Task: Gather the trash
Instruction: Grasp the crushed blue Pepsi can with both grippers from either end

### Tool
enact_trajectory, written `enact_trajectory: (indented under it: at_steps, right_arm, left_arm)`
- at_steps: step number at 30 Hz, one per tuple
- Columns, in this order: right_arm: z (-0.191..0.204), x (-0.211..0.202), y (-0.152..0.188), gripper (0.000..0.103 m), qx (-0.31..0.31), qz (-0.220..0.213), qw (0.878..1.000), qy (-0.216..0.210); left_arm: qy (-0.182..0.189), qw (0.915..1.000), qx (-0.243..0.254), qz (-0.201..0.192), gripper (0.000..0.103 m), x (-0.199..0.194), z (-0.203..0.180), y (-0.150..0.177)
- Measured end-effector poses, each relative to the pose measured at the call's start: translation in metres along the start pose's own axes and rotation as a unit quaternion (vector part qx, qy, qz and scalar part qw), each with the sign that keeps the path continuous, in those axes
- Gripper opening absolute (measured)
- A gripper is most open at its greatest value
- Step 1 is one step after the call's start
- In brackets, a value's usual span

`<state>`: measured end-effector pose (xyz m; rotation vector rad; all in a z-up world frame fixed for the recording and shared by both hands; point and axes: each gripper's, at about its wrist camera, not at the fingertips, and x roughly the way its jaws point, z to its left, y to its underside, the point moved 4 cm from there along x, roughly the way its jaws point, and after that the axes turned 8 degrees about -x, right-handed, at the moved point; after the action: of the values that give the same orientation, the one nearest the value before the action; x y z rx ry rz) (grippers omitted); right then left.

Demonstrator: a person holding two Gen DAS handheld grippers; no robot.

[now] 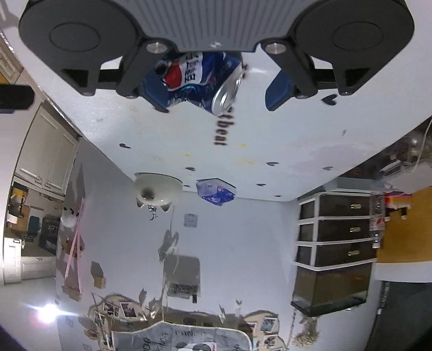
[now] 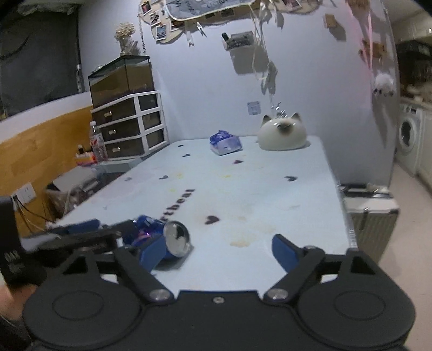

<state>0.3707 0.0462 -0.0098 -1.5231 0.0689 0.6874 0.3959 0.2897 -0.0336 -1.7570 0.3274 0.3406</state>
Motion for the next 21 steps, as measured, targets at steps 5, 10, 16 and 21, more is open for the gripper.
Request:
enact_trajectory:
  at_steps: [5, 10, 16, 21]
  right_arm:
    - [0.002, 0.042, -0.006, 0.071, 0.045, 0.015, 0.999, -0.022]
    - [0.007, 0.073, -0.009, 0.071, 0.074, 0.024, 0.996, -0.042]
    - [0.019, 0.103, -0.009, 0.065, 0.099, 0.04, 0.992, -0.068]
    - [0.027, 0.117, -0.002, 0.055, 0.12, 0.053, 0.988, -0.08]
  left_arm:
    - [-0.001, 0.9993, 0.035, 0.009, 0.073, 0.023, 0.0, -0.001]
    - [0.015, 0.9983, 0.048, 0.03, 0.064, 0.042, 0.005, 0.002]
    - [0.031, 0.9954, 0.067, 0.061, 0.045, 0.052, 0.001, 0.011]
    - [0.048, 0.9932, 0.081, 0.068, 0.029, 0.049, -0.006, 0.016]
